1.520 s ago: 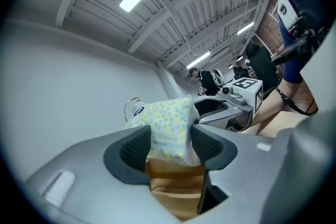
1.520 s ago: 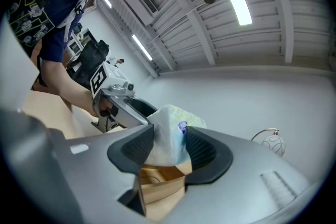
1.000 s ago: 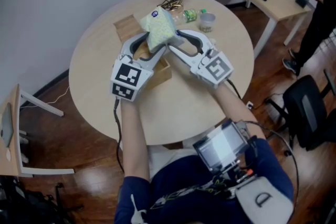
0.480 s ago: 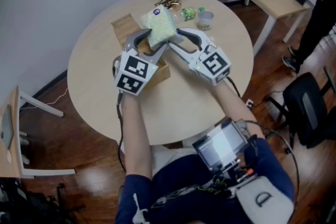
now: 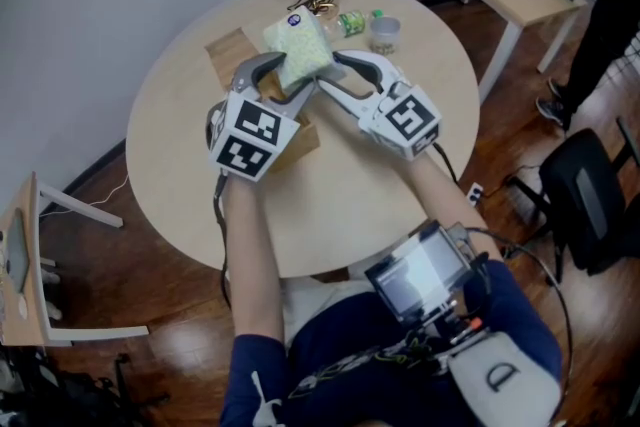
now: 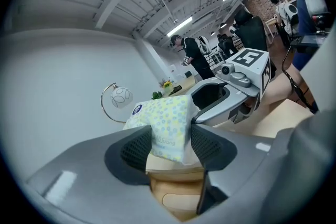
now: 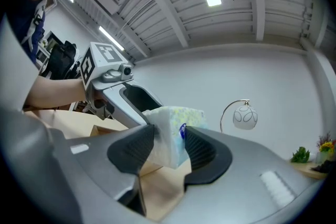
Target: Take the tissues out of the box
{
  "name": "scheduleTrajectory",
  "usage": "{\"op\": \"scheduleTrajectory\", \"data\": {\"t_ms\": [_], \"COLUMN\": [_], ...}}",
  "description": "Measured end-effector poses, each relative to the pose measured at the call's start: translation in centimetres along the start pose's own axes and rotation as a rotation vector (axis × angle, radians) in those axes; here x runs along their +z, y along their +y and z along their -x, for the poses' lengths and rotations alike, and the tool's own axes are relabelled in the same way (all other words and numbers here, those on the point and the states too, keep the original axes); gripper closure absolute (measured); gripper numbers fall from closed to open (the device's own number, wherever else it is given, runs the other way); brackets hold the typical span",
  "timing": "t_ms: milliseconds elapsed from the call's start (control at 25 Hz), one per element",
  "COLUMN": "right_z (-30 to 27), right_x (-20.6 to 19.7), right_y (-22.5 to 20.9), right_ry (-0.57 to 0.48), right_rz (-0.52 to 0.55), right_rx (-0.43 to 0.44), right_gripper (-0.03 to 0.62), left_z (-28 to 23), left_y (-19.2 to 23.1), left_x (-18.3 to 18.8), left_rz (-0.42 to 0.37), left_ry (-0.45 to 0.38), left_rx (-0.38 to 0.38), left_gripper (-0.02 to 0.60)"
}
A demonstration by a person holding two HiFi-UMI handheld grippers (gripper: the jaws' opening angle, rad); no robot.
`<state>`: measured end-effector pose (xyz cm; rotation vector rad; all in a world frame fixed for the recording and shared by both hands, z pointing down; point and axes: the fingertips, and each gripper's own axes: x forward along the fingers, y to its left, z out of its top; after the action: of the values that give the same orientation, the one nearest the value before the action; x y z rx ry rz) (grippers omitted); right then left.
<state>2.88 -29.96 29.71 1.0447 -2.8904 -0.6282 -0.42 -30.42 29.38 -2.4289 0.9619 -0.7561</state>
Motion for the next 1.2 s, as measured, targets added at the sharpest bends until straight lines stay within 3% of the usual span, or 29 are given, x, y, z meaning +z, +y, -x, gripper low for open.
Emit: {"op": "scheduleTrajectory", "data": {"t_ms": [120,280,520,1200], "right_z": [0.0,0.0,-0.2,-0.4], "right_x": [-0.4,-0.8,-1.3,-1.2], "right_y": [0.0,0.2,0.5,1.6], "right_ry": [0.041,0.087,0.137,0.153], "right_rz": [0.057,0.119,0.149,0.221], "right_rx": [-0.017,-0.022,-0.010,0.008], "right_gripper": [0.414,0.413,0.413,0.411], "left_z": [-0.7,-1.3,-1.8,-1.4], "left_y": [-0.3,-0.8,-1.2,-1.7], "left_x": [-0.5,-1.6,-2.7,-4.0], "left_rz": [0.009,-0.043,-0.075,-0.136], "left_ry": [0.040,0.099,0.145,0.188], "left_rx": [-0.017,-0.055,-0.132,-0.142], "left_gripper": [0.334,0.334,0.336,0.337]}}
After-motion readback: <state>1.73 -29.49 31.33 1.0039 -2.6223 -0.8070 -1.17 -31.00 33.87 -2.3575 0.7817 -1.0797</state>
